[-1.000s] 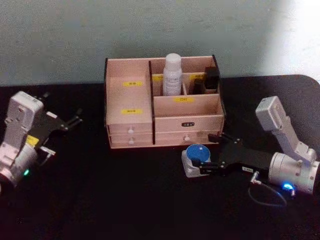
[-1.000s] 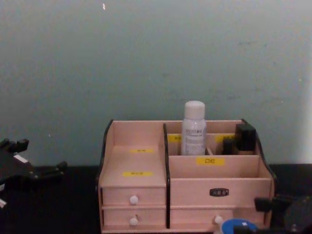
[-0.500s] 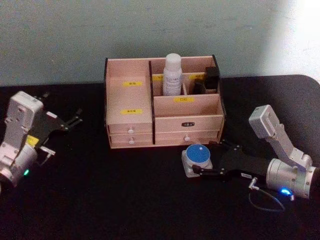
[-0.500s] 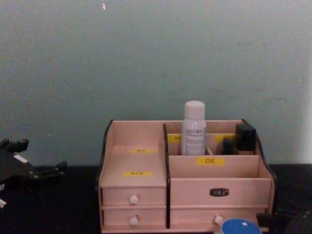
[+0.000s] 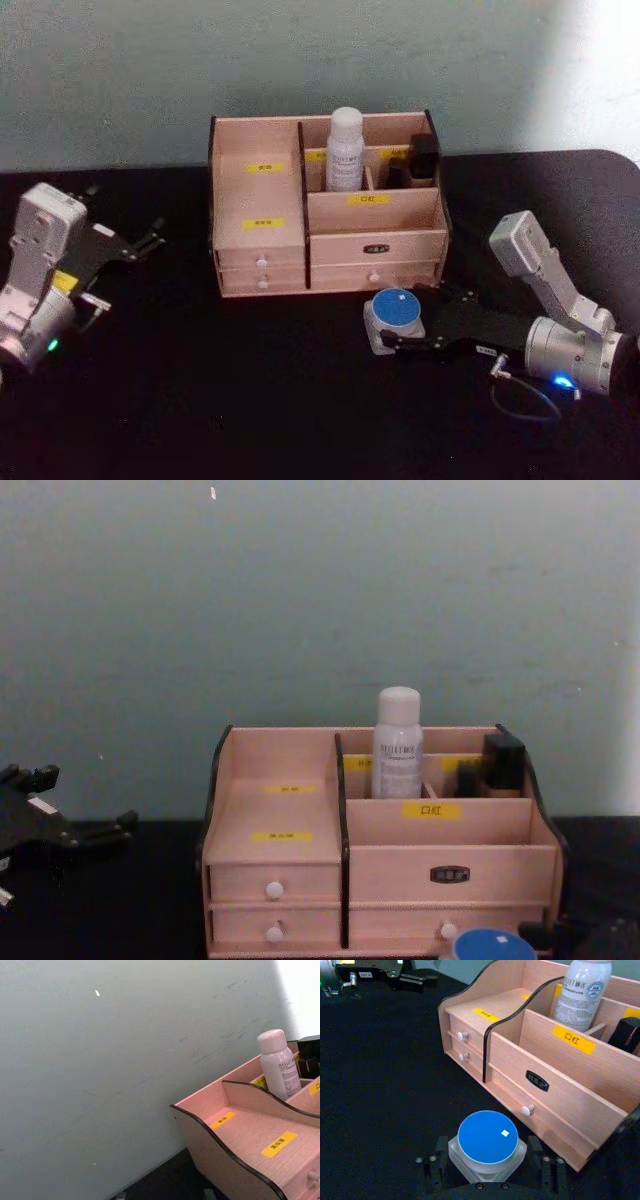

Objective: Pick up the facial cleanser and watermelon frost from the table and place them into the tiered storage box.

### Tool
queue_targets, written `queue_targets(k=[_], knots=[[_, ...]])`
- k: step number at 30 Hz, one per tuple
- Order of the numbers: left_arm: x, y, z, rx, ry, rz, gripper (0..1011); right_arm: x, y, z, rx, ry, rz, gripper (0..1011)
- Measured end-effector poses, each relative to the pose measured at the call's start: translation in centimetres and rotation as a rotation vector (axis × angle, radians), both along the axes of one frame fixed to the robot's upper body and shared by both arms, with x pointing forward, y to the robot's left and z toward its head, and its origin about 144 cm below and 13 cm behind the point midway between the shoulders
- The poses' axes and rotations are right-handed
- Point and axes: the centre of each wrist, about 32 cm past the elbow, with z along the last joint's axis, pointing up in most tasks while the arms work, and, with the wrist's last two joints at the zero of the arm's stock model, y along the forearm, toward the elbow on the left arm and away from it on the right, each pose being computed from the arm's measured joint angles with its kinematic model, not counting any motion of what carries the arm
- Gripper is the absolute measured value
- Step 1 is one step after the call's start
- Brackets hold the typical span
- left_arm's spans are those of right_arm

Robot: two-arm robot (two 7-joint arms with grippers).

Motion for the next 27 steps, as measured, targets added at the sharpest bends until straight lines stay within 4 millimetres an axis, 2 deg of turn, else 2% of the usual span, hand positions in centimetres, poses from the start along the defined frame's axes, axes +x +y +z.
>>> queue_targets(k=[18, 21, 27], knots=[[0.0, 0.0, 0.0, 0.0, 0.0, 0.0, 1001, 0.19, 0.17, -0.07, -0.009, 0.003, -0.001, 998], [0.0, 0.0, 0.0, 0.0, 0.0, 0.0, 1001, 0.19, 0.16, -0.08, -0.008, 0.003, -0.001, 964], [0.0, 0.0, 0.0, 0.0, 0.0, 0.0, 1001, 0.18, 0.13, -0.08, -0.008, 0.004, -0.001, 813]])
